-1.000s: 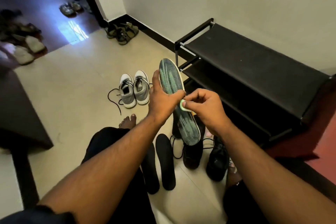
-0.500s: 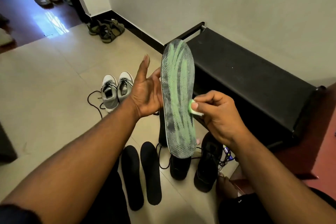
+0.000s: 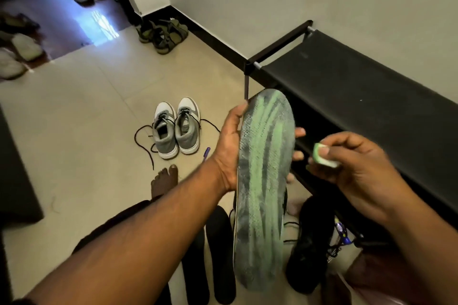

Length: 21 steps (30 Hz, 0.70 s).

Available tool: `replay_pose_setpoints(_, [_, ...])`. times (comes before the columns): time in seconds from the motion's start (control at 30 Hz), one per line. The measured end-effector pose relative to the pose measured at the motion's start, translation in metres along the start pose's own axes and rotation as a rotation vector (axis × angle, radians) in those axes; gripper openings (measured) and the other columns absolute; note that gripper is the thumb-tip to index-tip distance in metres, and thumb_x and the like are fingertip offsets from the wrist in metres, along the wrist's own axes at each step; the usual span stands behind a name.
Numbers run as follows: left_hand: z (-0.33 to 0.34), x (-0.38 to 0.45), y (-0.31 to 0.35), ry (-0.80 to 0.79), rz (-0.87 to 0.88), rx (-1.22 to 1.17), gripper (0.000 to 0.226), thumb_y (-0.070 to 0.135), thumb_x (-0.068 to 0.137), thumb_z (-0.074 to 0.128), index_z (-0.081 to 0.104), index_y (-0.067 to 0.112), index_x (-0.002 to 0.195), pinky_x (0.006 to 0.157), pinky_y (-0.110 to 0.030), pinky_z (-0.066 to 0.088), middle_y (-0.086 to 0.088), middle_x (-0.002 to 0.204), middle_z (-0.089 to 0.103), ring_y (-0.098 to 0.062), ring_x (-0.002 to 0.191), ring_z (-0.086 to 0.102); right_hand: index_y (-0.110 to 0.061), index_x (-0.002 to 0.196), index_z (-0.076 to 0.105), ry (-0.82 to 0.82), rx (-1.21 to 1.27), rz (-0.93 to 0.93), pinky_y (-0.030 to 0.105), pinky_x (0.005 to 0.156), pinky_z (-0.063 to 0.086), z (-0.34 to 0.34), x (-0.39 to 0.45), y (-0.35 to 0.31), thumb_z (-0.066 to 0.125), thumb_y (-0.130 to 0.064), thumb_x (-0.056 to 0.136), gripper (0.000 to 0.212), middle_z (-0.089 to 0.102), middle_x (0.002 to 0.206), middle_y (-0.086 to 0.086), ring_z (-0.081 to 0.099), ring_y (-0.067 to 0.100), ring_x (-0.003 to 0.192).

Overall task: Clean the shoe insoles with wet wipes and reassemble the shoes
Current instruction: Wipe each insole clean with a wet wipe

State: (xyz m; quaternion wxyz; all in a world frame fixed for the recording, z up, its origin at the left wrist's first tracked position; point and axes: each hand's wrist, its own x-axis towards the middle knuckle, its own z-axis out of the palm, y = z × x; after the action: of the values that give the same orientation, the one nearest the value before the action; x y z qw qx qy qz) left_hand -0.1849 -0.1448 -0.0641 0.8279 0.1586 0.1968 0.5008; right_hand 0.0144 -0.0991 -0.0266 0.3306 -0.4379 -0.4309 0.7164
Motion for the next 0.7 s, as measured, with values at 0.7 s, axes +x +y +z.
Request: replay_pose_setpoints(0.7, [0.015,0.036,-0.038,0.153,-0.347,0.232,0.082,0.076,0.091,0.031,0.053,0.013,0.138,0.075,-0.05,0.057,-0.019,0.122,0.061,-0.037,0.097,0.064,-0.004,0.086,0.074,0.141,-0.922,-0.982,0.04,0.082,0.051,-0.032,0.015,-0.001,0.067,0.019,0.07,0.029,0.069,0.095,0.002,0.065,0.023,0.092])
